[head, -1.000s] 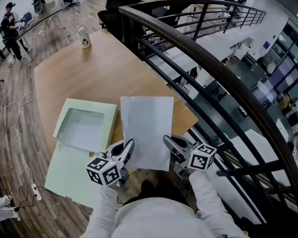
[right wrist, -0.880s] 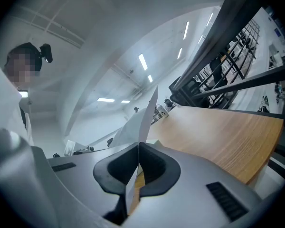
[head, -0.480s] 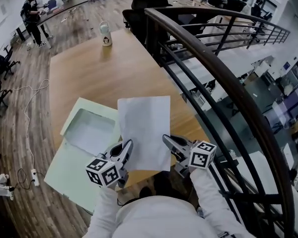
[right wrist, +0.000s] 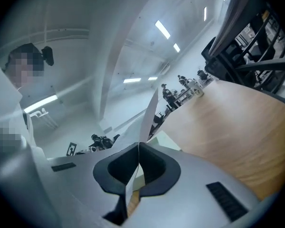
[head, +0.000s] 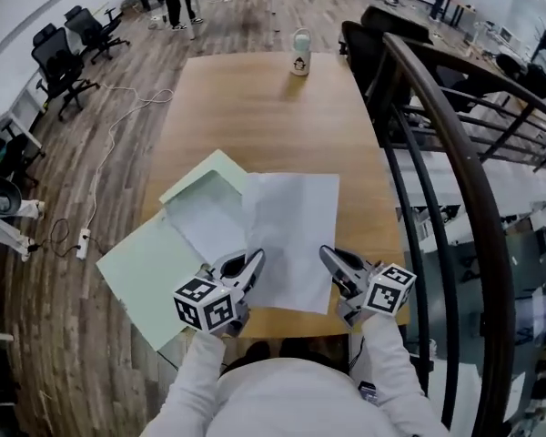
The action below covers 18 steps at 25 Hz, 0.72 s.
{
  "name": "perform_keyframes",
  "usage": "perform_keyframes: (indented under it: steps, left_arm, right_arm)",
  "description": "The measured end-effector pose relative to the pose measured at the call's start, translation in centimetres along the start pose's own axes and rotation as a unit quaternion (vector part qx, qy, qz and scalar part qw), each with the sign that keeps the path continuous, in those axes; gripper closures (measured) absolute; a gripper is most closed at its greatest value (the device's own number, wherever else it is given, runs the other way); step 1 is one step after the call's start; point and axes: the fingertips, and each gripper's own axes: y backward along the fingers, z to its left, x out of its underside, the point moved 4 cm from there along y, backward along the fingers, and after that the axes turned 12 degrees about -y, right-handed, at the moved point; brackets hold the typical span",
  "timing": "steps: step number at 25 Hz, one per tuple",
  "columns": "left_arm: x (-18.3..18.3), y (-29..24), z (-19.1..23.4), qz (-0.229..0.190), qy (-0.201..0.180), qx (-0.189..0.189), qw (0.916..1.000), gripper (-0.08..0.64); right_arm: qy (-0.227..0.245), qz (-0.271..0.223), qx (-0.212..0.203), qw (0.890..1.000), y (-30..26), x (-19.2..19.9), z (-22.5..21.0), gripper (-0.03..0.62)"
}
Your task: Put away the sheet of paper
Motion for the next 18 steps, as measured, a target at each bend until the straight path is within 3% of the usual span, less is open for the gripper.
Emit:
perform_keyframes:
  steps: [6,13,18]
  left_arm:
    - [-0.3,3.7,2.1,-0.025,0.021,-0.102,0.9943,0.543]
    - [0.4,8.9,4.0,-0.054,0.051,-0.209,0.9752,0.543]
    - [1.8,12.6,6.0,-0.066,0.084,-0.256,0.9607,0.543]
  right_arm:
    - [0.002,0.072,-0.067,0.995,-5.4,-0.3,0.6,0.565]
    - [0.008,0.156,-0.132,0.979,-11.5,1.2,3.0,0.565]
    - [-0.002,0.215,-0.155,0.964,-15.9,3.7,4.1,0.565]
